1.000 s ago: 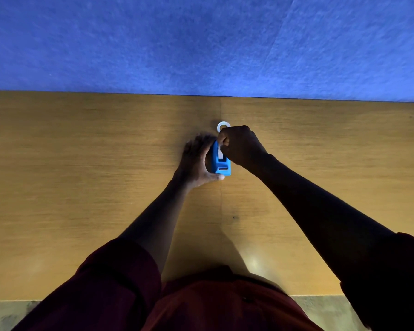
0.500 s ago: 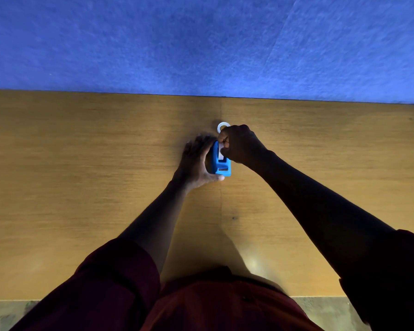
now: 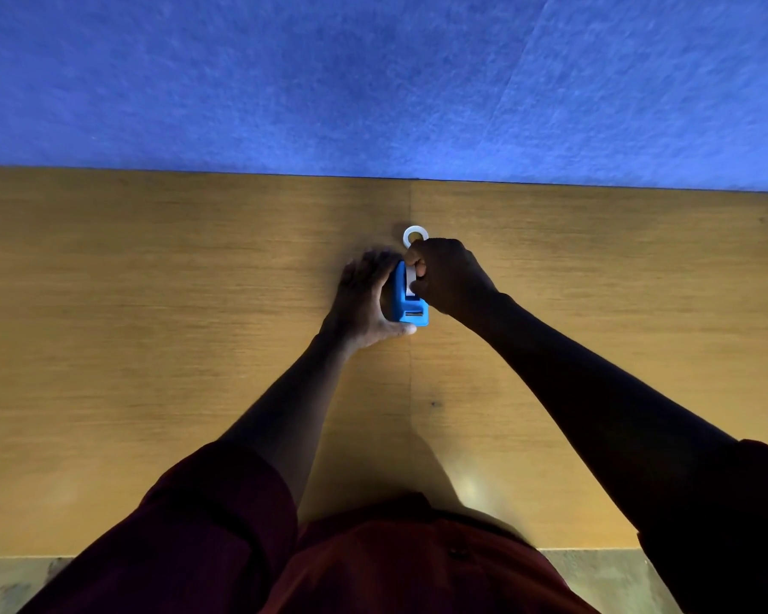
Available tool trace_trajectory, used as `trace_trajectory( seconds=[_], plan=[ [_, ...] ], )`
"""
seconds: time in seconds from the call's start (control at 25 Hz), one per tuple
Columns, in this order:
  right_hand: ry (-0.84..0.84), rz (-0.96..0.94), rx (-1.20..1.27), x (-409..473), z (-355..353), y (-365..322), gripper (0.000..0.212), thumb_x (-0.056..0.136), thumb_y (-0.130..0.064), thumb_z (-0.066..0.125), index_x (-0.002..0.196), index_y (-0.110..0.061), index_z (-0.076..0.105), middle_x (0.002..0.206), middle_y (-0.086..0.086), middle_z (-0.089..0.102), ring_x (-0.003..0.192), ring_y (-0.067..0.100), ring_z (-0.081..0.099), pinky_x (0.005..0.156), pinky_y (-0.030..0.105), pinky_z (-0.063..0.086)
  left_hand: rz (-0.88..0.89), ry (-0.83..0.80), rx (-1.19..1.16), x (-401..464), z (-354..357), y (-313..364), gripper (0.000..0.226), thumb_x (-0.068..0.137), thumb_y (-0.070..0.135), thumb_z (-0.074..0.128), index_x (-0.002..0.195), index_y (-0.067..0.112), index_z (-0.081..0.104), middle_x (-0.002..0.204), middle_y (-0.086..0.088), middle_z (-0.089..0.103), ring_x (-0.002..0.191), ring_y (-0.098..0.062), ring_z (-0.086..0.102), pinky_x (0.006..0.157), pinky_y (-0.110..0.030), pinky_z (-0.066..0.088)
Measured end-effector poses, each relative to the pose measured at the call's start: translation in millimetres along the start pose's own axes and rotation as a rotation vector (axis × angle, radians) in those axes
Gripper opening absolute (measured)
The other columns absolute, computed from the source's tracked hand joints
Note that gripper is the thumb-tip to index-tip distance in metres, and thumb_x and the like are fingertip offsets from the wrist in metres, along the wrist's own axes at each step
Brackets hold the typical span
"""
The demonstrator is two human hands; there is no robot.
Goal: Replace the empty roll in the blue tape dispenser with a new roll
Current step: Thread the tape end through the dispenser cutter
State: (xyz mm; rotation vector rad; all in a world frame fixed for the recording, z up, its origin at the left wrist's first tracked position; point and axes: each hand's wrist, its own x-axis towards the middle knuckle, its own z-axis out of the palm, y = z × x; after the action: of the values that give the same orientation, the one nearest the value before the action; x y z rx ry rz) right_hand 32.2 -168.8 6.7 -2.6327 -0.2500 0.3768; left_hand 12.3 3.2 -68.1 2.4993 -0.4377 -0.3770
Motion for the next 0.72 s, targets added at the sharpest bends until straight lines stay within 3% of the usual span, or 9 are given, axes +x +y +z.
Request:
trace_trajectory(
  seconds=[0.32,0.72],
  plan=[
    [0.052,0.019,0.026,-7,-3,-5,0.008,0.092,-0.014,0.065,0.097,-0.012,0.071,0.091,0.005,0.074,0.078,0.015,0.072,0.069,0.031,0.061,0.020,0.017,-0.006,1,1,-2,0.121,0.065,0.053,0.088,0.160,0.021,0.020,0.169,-0.007,0.021,0.158,-0.028,0.010,0.129,-0.048,0.006],
    [0.015,0.049,-0.103,8,-11,-8,0.020,0.099,-0.023,0.057,0.102,-0.009,0.072,0.093,0.008,0.073,0.078,0.019,0.071,0.072,0.036,0.061,0.031,0.009,0.001,1,-2,-1,0.120,0.065,0.053,0.089,0.160,0.018,0.024,0.166,-0.008,0.026,0.156,-0.029,0.018,0.127,-0.054,0.015]
  ],
)
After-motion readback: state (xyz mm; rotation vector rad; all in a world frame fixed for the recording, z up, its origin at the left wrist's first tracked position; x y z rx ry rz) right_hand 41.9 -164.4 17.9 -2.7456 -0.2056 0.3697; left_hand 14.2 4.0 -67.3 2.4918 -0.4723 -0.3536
